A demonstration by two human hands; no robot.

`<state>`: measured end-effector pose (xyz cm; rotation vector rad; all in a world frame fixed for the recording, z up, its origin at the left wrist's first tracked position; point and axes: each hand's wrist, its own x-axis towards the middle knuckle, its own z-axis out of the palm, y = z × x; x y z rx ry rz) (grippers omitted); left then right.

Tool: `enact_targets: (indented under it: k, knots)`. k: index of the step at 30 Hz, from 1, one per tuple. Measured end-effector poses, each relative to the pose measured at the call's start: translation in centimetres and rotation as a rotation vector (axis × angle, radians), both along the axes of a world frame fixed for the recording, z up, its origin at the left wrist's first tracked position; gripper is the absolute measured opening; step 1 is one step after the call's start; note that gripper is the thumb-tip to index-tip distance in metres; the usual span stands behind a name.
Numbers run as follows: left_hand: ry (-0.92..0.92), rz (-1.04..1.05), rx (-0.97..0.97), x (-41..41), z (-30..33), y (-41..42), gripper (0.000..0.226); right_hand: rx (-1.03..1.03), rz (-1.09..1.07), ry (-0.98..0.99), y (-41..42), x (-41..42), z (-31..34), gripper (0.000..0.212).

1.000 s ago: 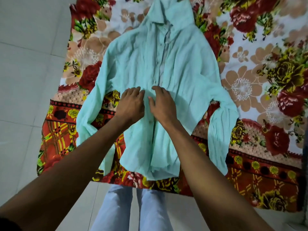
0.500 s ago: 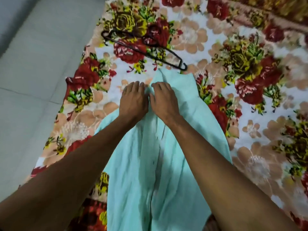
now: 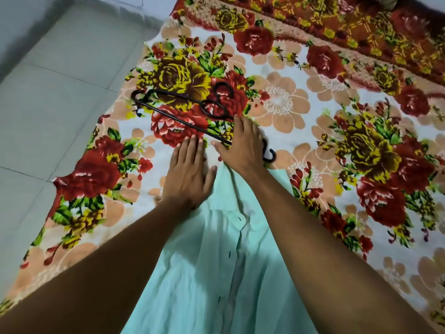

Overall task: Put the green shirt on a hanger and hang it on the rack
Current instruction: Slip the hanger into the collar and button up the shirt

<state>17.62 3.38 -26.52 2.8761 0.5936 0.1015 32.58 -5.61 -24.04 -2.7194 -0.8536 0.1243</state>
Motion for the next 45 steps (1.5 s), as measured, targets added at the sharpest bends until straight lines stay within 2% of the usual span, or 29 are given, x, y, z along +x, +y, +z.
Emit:
enact_targets:
  k: [7,15,17,21,23,27,31,36,39,45]
  knots:
    - [-0.006,-0.005,-0.012,0.1,-0.2,0.3,0.074,0.034,-0.052,0.076,1.3,1.5,1.0,0.091]
    - [-0.085,-0.007,-0.095,0.0,0.0,0.5,0.073,0.258,-0.027,0.028,-2.6,-1.5,3.3,0.085]
    - [-0.096,-0.033,-0.129,-0.1,0.9,0.5,0.067,0.292,-0.055,0.014,-4.8,-3.4,4.2,0.085]
    - [-0.303,-0.045,-0.075,-3.4,2.8,-2.0,0.038,0.343,-0.075,-0.07,-9.8,-7.0,5.7,0.083]
    - [-0.279,0.01,-0.079,-5.8,3.5,-4.7,0.04,0.42,-0.097,-0.074,-12.1,-8.4,6.3,0.082]
    - [-0.171,0.016,-0.187,-6.7,3.5,-8.6,0.061,0.63,-0.116,-0.025,-13.8,-9.7,7.8,0.081]
    - [-0.195,0.069,-0.322,-5.7,4.4,-9.2,0.034,0.706,-0.113,-0.021,-13.4,-8.7,9.9,0.08]
    - [-0.289,0.209,-0.439,-5.5,5.1,-7.6,0.037,0.751,-0.077,-0.073,-15.8,-9.3,11.5,0.077]
    - [-0.283,0.258,-0.471,-5.6,5.3,-6.4,0.033,0.882,-0.108,-0.076,-17.7,-10.8,11.0,0.078]
    - [-0.262,0.286,-0.44,-5.6,6.3,-5.9,0.032,1.246,-0.392,0.059,-17.2,-8.4,13.9,0.086]
